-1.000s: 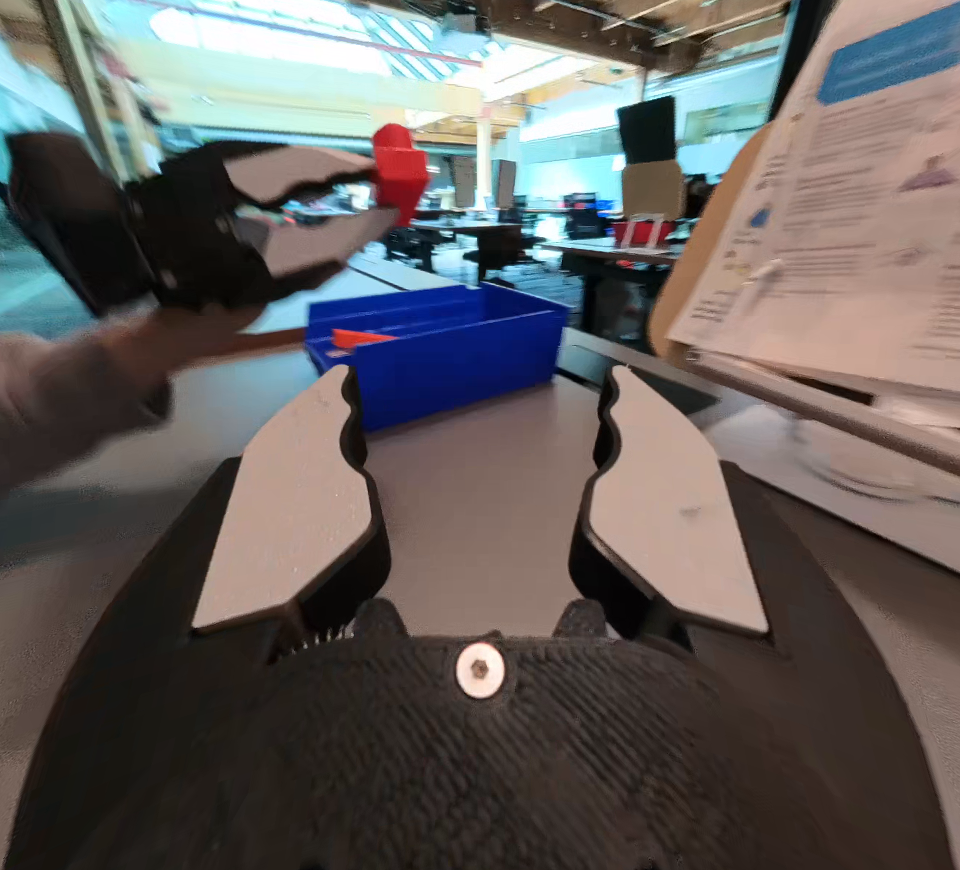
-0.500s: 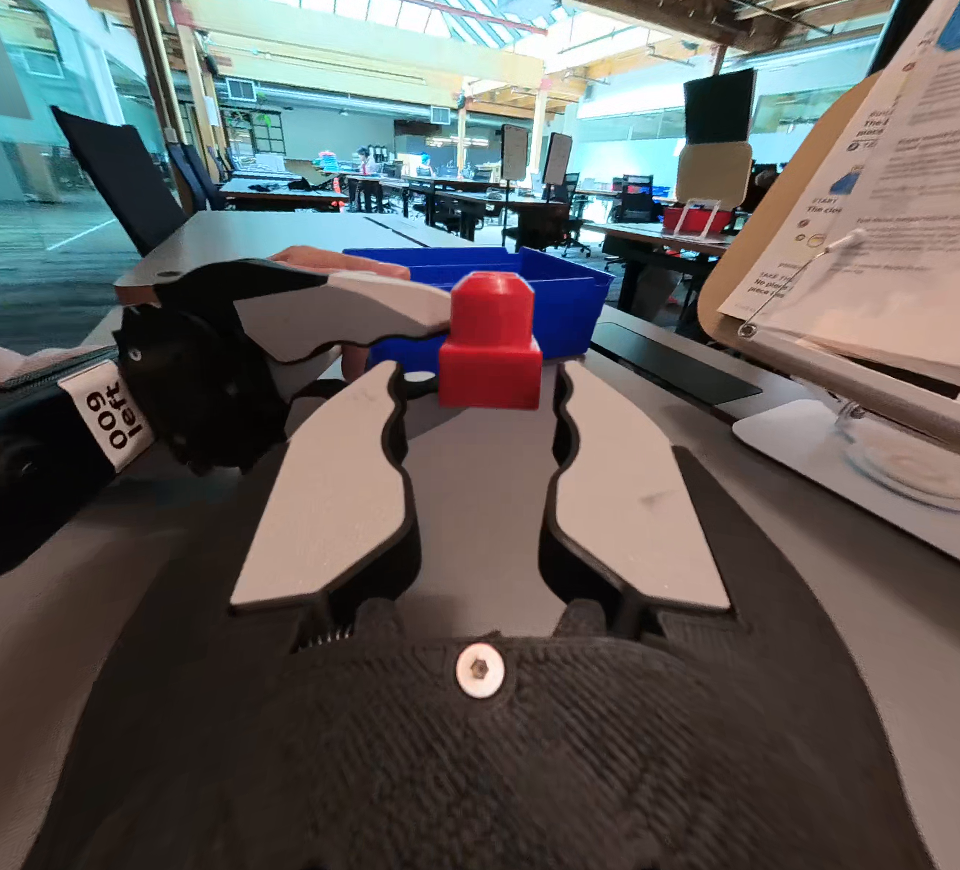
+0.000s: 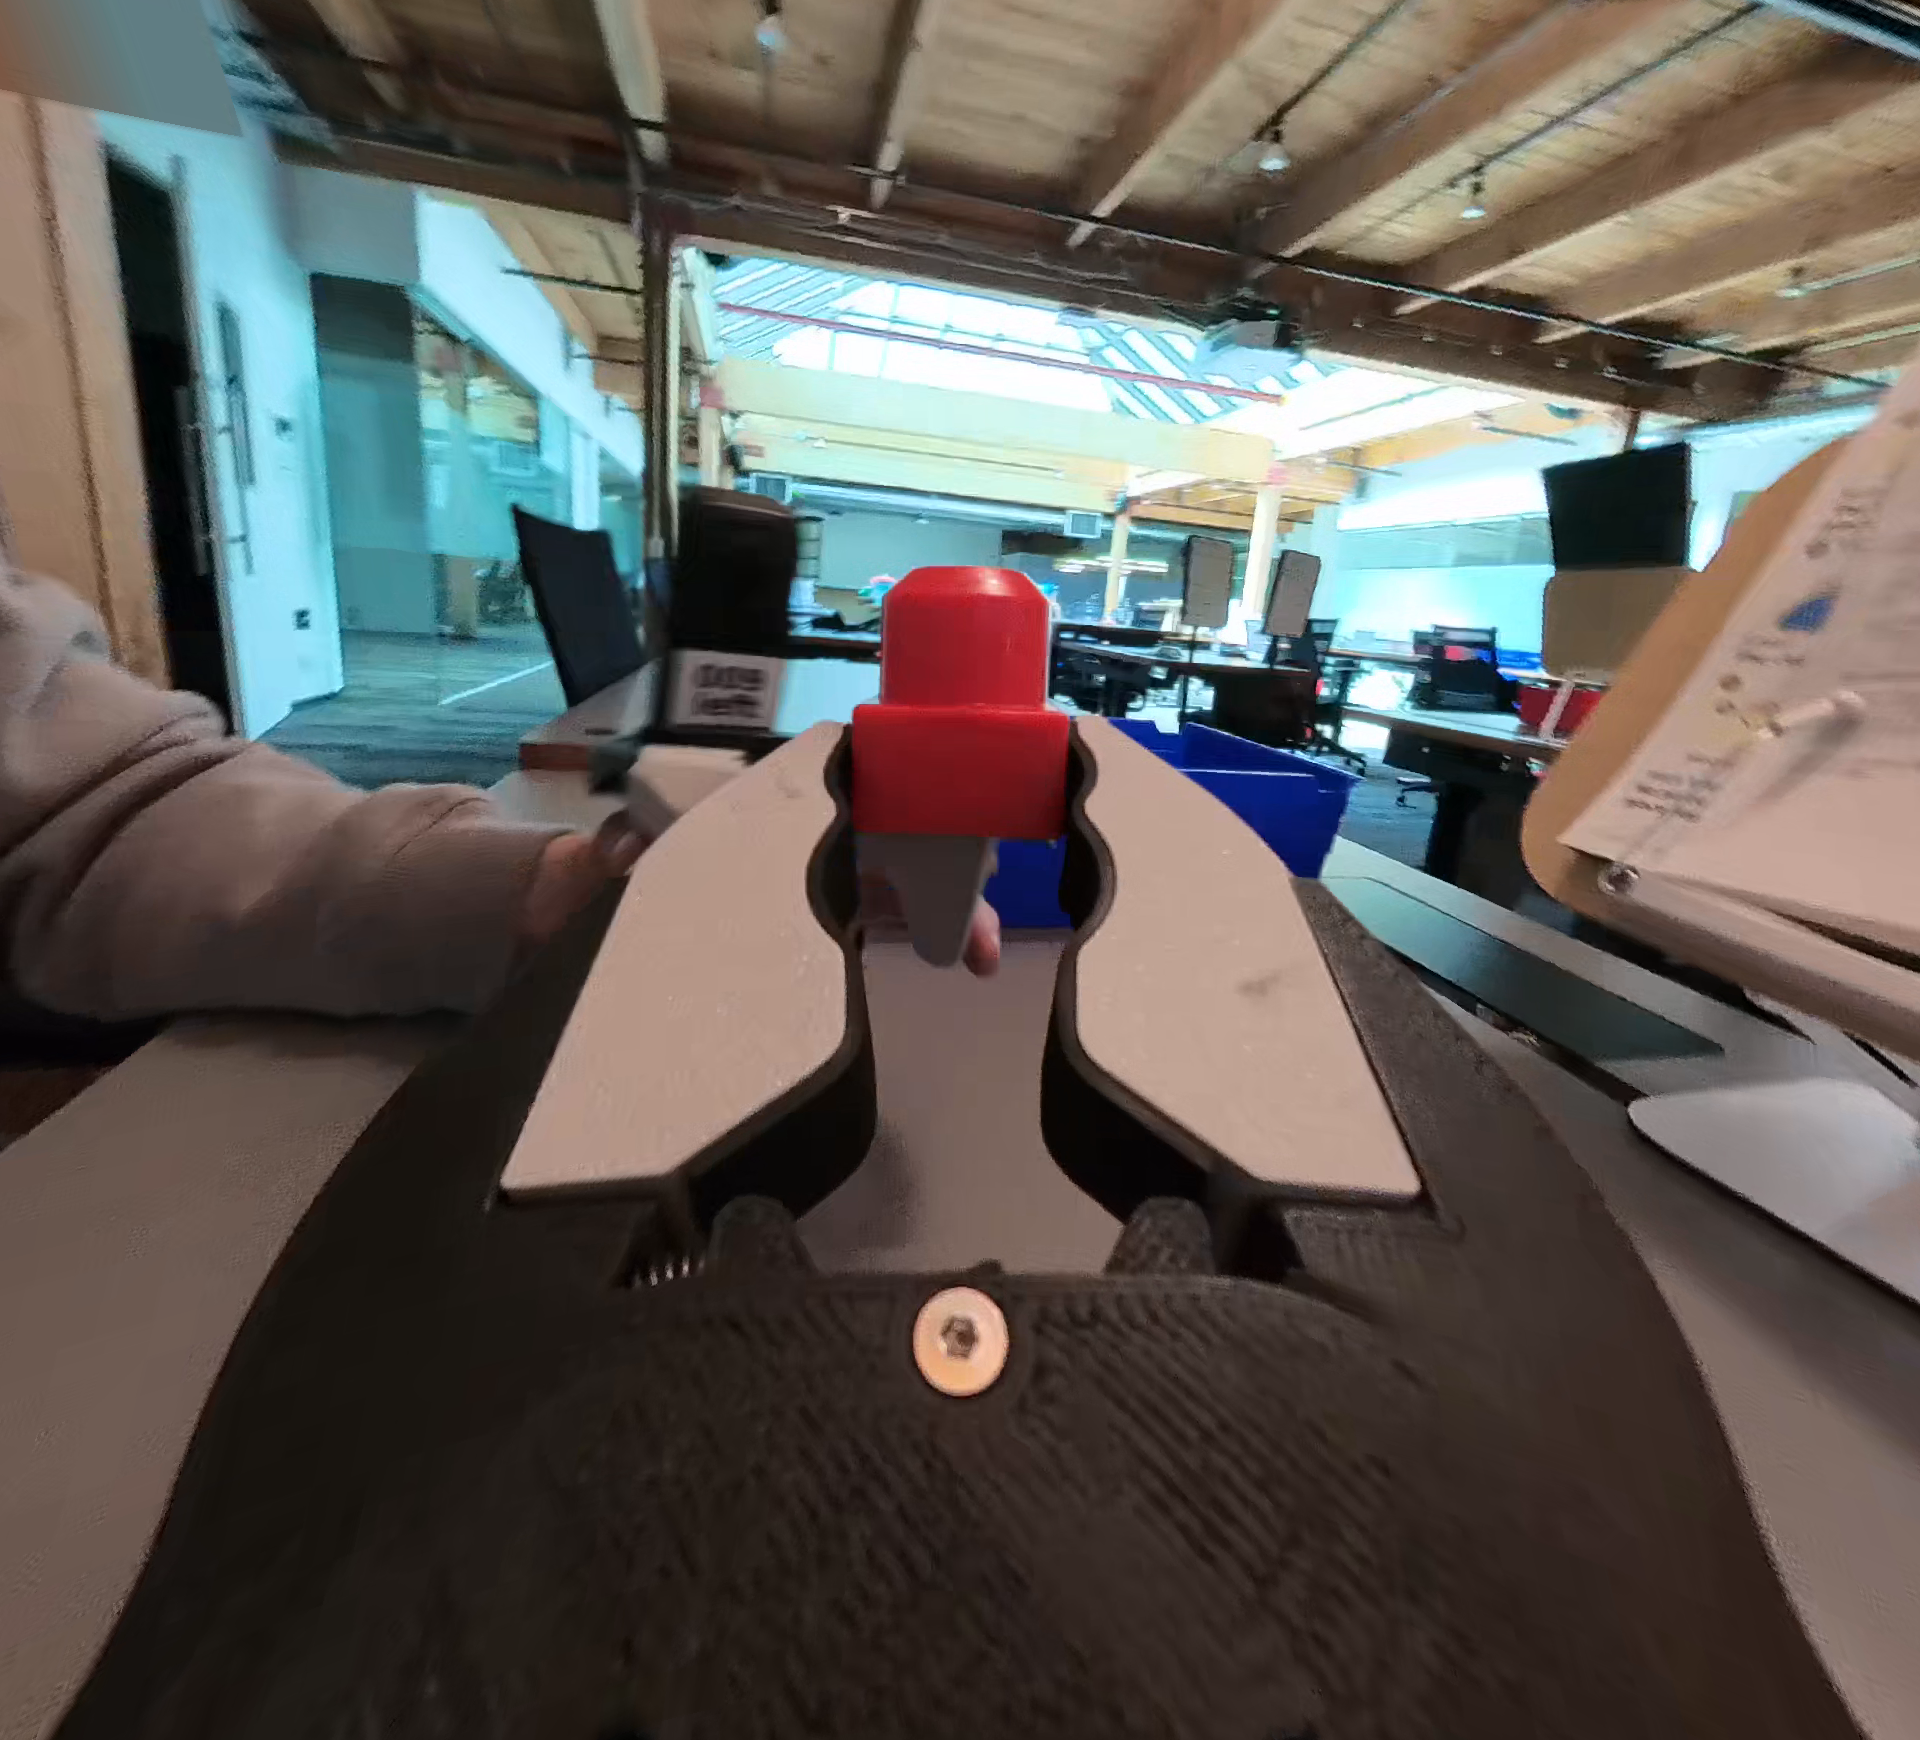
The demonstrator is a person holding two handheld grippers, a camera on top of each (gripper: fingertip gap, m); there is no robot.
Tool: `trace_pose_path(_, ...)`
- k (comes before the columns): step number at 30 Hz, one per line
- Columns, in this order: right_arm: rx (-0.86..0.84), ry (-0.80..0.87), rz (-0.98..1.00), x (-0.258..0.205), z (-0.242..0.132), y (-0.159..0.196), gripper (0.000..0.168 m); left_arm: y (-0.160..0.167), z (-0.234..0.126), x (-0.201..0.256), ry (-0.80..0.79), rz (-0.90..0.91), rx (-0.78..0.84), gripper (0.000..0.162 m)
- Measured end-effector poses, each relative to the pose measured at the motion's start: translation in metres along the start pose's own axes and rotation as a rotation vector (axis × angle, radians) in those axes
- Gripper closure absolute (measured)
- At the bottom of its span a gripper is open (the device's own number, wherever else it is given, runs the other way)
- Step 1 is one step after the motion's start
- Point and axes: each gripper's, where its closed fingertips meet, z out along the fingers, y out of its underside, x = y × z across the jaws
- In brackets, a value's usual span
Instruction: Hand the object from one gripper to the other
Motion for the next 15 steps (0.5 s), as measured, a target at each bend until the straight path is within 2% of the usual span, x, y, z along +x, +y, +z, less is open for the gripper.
trace_pose_path(2,-0.04,-0.079,0.003,-0.011,0.0,0.003,0.133,0.001,-0.003,0.004,0.136,-0.206,0.011,0.092)
trace_pose_path(3,-0.053,-0.118,0.029,-0.015,0.0,0.004,0.133,0.0,-0.005,0.006,0.175,-0.235,0.019,0.092)
trace_pose_path(7,-0.08,-0.146,0.072,-0.016,-0.001,0.012,0.132,0.002,-0.01,0.01,0.172,-0.076,0.032,0.095)
trace_pose_path(10,-0.104,-0.184,0.091,-0.022,0.0,0.018,0.132,0.007,-0.006,0.012,0.175,-0.089,-0.001,0.1)
trace_pose_path(12,-0.15,-0.189,0.067,-0.024,0.001,0.026,0.132,0.009,-0.006,0.012,0.175,-0.087,0.001,0.11)
trace_pose_path(13,-0.168,-0.183,0.061,-0.024,0.001,0.029,0.132,0.009,-0.007,0.011,0.17,-0.07,0.006,0.121)
trace_pose_path(15,-0.187,-0.175,0.062,-0.022,0.001,0.032,0.132,0.009,-0.008,0.009,0.161,-0.029,0.003,0.124)
